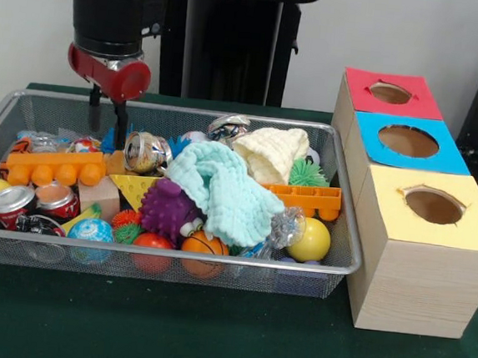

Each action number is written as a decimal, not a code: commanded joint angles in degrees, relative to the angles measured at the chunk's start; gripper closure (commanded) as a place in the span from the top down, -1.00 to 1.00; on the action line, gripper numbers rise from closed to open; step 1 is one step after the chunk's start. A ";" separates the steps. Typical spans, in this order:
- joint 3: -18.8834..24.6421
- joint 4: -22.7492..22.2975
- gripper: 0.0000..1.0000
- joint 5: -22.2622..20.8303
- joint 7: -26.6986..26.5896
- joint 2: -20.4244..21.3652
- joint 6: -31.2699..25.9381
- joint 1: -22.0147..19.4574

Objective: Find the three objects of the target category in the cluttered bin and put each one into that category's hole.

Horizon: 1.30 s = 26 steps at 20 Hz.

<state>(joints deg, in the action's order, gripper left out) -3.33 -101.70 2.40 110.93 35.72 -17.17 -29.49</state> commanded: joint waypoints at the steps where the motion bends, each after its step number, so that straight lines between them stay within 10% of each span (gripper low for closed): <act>1: 3.50 -1.36 1.00 -4.04 2.61 -3.53 2.77 -0.73; 26: -1.50 0.40 1.00 -6.65 1.81 -0.04 -3.93 -0.09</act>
<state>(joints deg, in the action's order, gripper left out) -5.47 -101.64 -1.37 110.93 34.72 -16.88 -28.88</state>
